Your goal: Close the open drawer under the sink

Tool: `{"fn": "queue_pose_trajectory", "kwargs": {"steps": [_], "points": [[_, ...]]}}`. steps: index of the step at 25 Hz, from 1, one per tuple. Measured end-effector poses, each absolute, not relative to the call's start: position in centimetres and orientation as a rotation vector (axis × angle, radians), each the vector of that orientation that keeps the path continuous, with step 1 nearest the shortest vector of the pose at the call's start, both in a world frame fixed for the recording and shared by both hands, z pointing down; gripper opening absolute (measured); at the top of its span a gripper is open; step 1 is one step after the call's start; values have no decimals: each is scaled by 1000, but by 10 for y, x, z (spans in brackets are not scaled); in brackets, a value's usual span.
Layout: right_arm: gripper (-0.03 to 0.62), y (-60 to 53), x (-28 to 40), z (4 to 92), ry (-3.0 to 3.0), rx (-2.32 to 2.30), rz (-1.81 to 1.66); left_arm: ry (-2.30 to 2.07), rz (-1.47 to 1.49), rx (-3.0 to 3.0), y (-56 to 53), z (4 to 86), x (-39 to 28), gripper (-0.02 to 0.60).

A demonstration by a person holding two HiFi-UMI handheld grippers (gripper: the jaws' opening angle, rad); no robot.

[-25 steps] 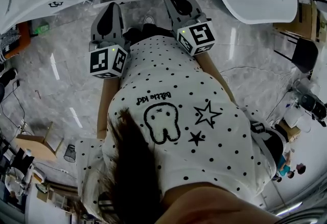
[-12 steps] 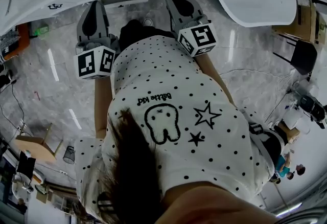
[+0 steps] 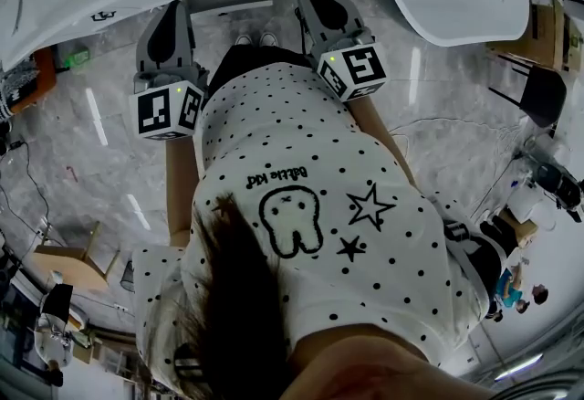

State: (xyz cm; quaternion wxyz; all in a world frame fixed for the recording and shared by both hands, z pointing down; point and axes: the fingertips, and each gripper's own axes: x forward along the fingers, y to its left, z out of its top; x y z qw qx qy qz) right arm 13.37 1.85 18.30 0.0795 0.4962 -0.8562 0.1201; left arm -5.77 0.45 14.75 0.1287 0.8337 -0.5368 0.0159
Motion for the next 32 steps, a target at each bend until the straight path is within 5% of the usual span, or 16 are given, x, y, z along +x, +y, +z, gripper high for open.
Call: {"fn": "queue_pose_trajectory", "kwargs": {"steps": [32], "points": [[15, 9, 115, 192, -2533, 1435, 359, -1481, 119, 2346, 9, 184, -67, 5]]}}
